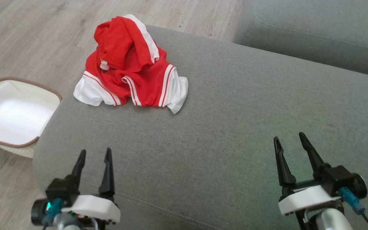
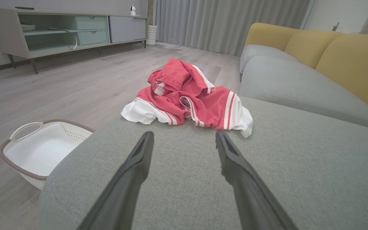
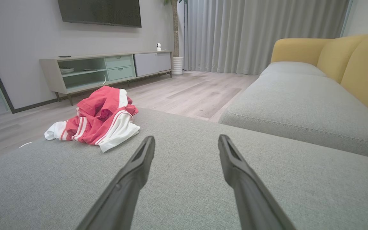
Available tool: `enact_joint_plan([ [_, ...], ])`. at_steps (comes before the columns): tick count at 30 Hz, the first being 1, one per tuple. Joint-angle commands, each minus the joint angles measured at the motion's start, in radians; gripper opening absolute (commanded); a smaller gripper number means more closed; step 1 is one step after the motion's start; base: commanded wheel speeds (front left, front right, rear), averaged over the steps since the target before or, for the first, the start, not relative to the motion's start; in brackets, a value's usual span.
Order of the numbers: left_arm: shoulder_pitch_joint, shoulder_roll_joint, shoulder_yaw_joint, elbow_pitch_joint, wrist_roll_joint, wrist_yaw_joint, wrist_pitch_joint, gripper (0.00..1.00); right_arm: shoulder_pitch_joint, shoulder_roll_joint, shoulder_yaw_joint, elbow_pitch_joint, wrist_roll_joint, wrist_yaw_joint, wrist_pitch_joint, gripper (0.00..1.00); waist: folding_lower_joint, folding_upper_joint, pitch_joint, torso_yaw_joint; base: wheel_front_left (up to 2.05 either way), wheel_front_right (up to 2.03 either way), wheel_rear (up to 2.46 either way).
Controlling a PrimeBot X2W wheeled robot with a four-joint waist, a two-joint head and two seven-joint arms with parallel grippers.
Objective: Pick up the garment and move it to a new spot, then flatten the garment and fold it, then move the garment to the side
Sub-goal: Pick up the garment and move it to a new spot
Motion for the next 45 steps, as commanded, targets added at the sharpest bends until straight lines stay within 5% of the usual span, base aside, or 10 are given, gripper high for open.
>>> enact_joint_plan([
  [1,-0.047,0.007,0.047,-0.042,0.007,0.003,-0.012,1.0,-0.053,-0.009,0.023,-0.037,0.001,0.008,-0.011,1.0,0.0,0.0,0.003,-0.005,0.0,0.0,0.0],
  [8,-0.121,0.023,0.122,-0.077,0.019,-0.022,-0.012,1.0,-0.066,-0.009,0.019,-0.059,-0.019,0.008,-0.011,1.0,0.0,0.0,0.036,-0.034,0.0,0.0,0.0],
  [15,-0.369,0.129,0.173,-0.084,0.034,-0.082,-0.011,1.0,-0.094,-0.009,0.023,-0.085,-0.05,0.008,-0.011,1.0,0.0,0.0,0.099,-0.081,0.0,0.0,0.0],
  [23,-0.71,0.221,0.152,0.06,-0.069,-0.139,0.147,1.0,-0.14,-0.009,0.036,-0.13,-0.096,0.008,-0.011,1.0,0.0,0.0,0.218,-0.157,0.0,0.0,0.0],
  [35,-0.874,0.271,0.011,0.349,-0.166,-0.151,0.3,1.0,-0.216,-0.009,0.038,-0.181,-0.152,0.008,-0.011,1.0,0.0,0.0,0.378,-0.251,0.0,0.0,0.0],
  [45,-0.881,0.343,-0.202,0.438,-0.392,-0.151,0.41,1.0,-0.243,-0.009,0.02,-0.21,-0.172,0.008,-0.011,1.0,0.0,0.0,0.449,-0.28,0.0,0.0,0.0],
])
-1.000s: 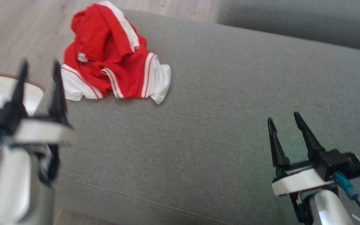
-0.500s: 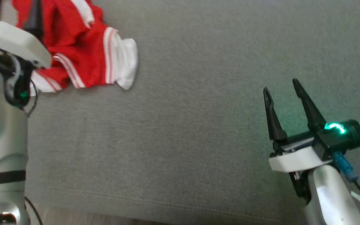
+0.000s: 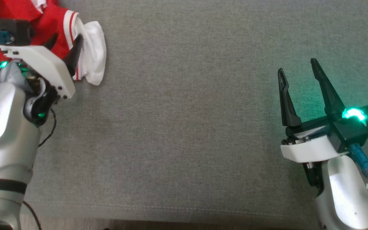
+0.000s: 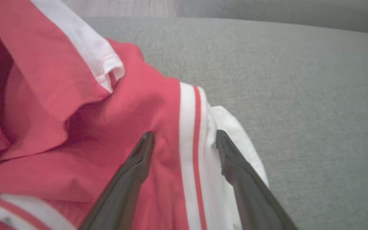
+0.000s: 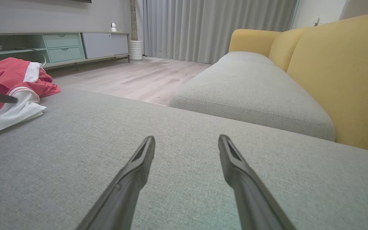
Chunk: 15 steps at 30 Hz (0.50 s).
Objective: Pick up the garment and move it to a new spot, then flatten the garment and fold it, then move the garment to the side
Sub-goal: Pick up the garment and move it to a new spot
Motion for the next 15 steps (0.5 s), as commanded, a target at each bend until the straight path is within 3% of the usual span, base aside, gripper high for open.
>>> enact_joint_plan([
  [1,-0.043,0.056,0.029,-0.018,-0.008,-0.006,0.004,1.0,-0.014,-0.003,0.025,-0.037,-0.002,0.008,-0.011,1.0,-0.0001,0.0,0.009,-0.009,0.0,0.0,0.0],
  [9,-0.064,0.087,-0.051,0.057,-0.095,-0.006,0.106,1.0,-0.026,-0.003,0.024,-0.045,0.008,0.008,-0.011,1.0,-0.0001,0.0,0.027,-0.039,0.0,0.0,0.0],
  [10,-0.067,0.094,-0.06,0.062,-0.104,-0.006,0.116,0.89,-0.027,-0.003,0.022,-0.045,0.009,0.008,-0.011,1.0,-0.0001,0.0,0.027,-0.042,0.0,0.0,0.0],
  [12,-0.072,0.106,-0.076,0.068,-0.115,-0.006,0.121,0.2,-0.029,-0.003,0.019,-0.046,0.011,0.008,-0.011,1.0,-0.0001,0.0,0.027,-0.047,0.0,0.0,0.0],
  [13,-0.075,0.11,-0.082,0.069,-0.122,-0.006,0.119,0.0,-0.029,-0.003,0.018,-0.046,0.012,0.008,-0.011,1.0,-0.0001,0.0,0.025,-0.048,0.0,0.0,0.0],
  [15,-0.082,0.121,-0.094,0.067,-0.134,-0.006,0.108,0.0,-0.029,-0.003,0.017,-0.046,0.015,0.008,-0.011,1.0,-0.0001,0.0,0.02,-0.05,0.0,0.0,0.0],
])
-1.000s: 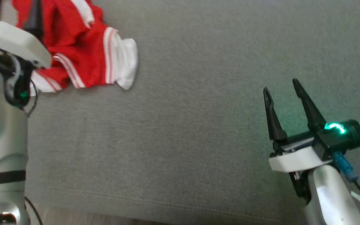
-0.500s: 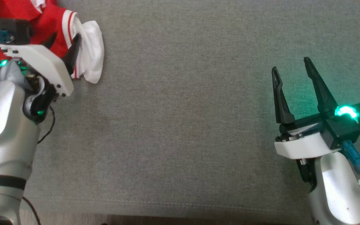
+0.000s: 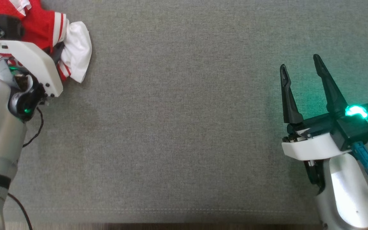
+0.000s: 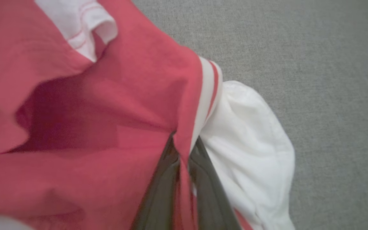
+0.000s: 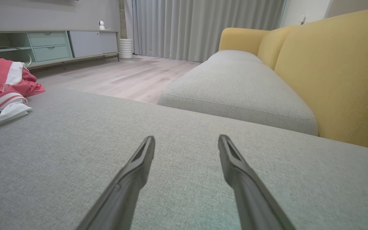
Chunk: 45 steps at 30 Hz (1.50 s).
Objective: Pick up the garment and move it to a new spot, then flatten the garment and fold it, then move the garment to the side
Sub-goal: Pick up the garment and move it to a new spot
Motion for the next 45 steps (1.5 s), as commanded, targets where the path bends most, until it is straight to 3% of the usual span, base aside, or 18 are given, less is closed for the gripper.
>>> enact_joint_plan([
  [1,-0.023,0.057,0.006,-0.013,-0.009,-0.006,-0.007,0.0,-0.015,-0.002,0.019,-0.036,0.008,0.008,-0.011,1.0,0.0,0.0,-0.007,-0.001,0.0,0.0,0.0],
  [11,-0.081,0.117,-0.025,-0.038,-0.012,-0.006,-0.091,0.0,0.003,-0.002,0.011,-0.021,0.039,0.008,-0.011,1.0,0.0,0.0,-0.099,0.013,0.0,0.0,0.0],
  [30,-0.157,0.186,-0.041,-0.202,0.041,0.011,-0.13,0.0,0.057,-0.002,-0.015,0.005,0.094,0.008,-0.011,1.0,0.0,0.0,-0.267,0.03,0.0,0.0,0.0],
  [39,-0.223,0.191,-0.054,-0.279,0.081,0.028,-0.141,0.0,0.08,-0.002,-0.011,0.015,0.125,0.008,-0.011,1.0,0.0,0.0,-0.346,-0.016,0.0,0.0,0.0],
  [45,-0.286,0.163,-0.085,-0.338,0.11,0.023,-0.141,0.0,0.092,-0.002,-0.02,0.019,0.139,0.008,-0.011,1.0,0.0,0.0,-0.38,-0.068,0.0,0.0,0.0],
])
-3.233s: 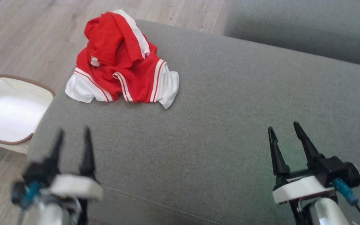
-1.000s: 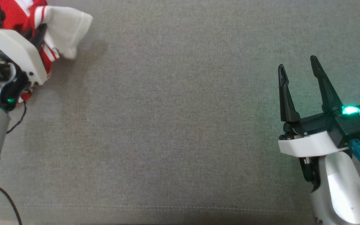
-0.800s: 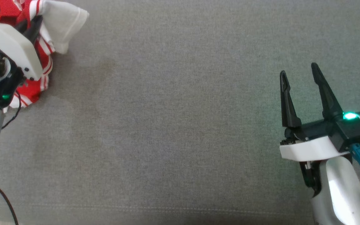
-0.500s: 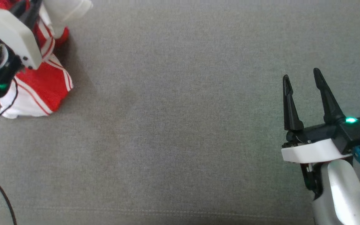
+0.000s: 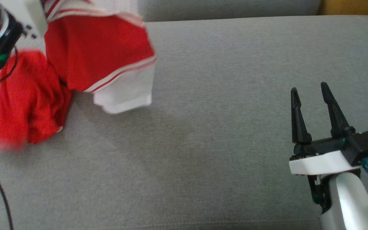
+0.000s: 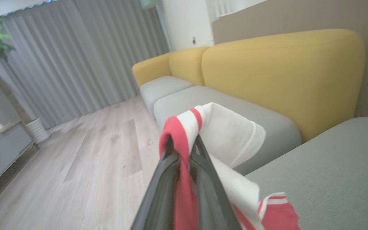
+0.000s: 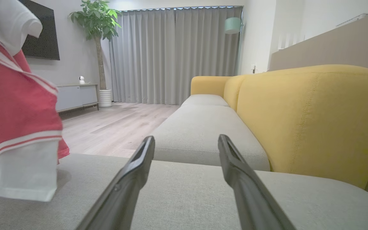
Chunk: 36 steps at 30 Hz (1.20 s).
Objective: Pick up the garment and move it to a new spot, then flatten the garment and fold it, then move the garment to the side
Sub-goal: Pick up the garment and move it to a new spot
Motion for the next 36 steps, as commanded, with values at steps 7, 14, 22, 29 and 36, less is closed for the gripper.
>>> enact_joint_plan([
  [7,-0.14,-0.068,-0.032,-0.122,0.012,-0.015,-0.009,0.0,0.0,-0.003,0.024,-0.026,0.019,0.008,-0.011,1.0,0.0001,-0.0001,-0.026,-0.097,0.0,0.0,0.0],
  [14,-0.162,-0.203,-0.102,-0.149,-0.006,-0.02,-0.024,0.0,-0.005,-0.003,0.034,-0.031,0.032,0.008,-0.011,1.0,0.0001,-0.0001,-0.003,-0.174,0.0,0.0,0.0],
  [22,-0.077,-0.294,-0.139,-0.069,-0.033,-0.005,-0.088,0.0,-0.014,-0.003,0.03,-0.043,0.046,0.008,-0.011,1.0,0.0001,-0.0001,0.05,-0.234,0.0,0.0,0.0],
  [29,0.08,-0.355,-0.151,0.104,-0.054,0.036,-0.216,0.0,-0.027,-0.003,0.017,-0.053,0.051,0.008,-0.011,1.0,0.0001,-0.0001,0.114,-0.245,0.0,0.0,0.0],
  [36,0.188,-0.404,-0.179,0.293,-0.048,0.043,-0.334,0.0,-0.037,-0.003,0.016,-0.051,0.044,0.008,-0.011,1.0,0.0001,-0.0001,0.148,-0.218,0.0,0.0,0.0],
])
